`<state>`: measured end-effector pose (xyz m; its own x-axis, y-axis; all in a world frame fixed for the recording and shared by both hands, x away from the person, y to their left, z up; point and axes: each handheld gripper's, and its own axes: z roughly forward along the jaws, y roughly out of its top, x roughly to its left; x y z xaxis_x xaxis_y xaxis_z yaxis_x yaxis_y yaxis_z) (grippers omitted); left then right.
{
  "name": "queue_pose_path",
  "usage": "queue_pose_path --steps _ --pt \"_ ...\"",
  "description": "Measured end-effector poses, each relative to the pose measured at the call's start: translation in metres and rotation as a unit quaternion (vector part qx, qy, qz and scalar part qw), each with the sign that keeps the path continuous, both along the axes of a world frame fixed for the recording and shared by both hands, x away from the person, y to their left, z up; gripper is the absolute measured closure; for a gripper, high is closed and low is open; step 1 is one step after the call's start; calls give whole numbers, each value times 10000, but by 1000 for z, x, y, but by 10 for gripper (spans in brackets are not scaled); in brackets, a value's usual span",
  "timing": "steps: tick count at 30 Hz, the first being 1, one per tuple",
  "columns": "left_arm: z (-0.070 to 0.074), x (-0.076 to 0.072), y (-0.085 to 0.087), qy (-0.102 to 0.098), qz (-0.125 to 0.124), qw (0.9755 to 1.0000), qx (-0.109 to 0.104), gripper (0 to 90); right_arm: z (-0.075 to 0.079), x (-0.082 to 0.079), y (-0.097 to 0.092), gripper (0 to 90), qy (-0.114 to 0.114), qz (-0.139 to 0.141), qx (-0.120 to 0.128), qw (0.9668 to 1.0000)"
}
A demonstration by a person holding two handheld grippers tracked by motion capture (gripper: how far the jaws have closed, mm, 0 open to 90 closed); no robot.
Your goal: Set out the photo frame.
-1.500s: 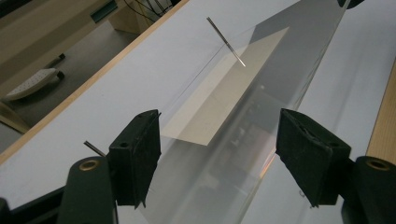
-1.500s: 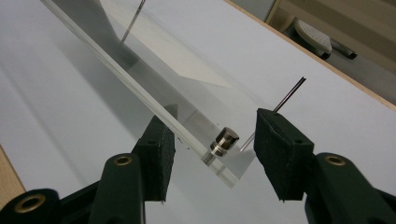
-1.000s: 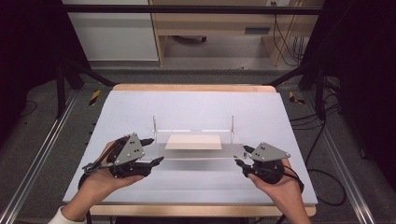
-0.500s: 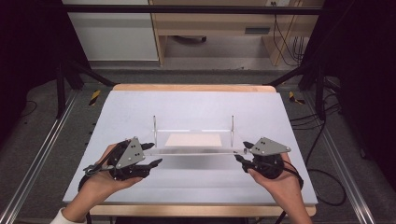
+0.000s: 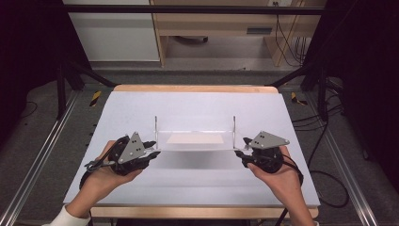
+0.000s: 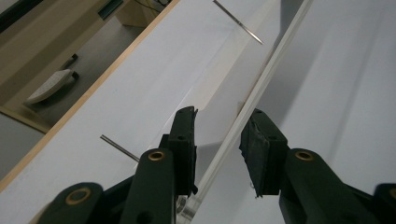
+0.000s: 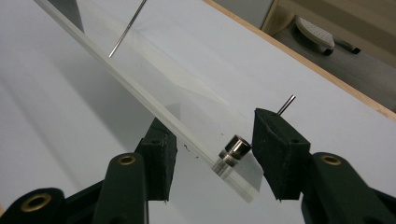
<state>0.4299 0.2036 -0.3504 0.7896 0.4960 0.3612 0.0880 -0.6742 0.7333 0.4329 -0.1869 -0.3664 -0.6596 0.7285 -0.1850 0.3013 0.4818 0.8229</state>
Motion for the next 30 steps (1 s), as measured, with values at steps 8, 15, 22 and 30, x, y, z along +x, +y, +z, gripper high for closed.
queue_pose_path --steps 8,15,22,30 --pt "8 8 -1 -13 39 10000 17 661 6 7 -1 507 -38 18 35 10000" --pt "21 24 0 -8 39 10000 -42 646 14 19 -3 504 -152 41 158 9998" --pt "33 43 2 88 2 9999 -121 630 21 32 -5 503 -284 28 323 9991" --pt "44 61 2 173 -19 9998 -79 625 28 46 -3 494 -472 -32 314 9984"
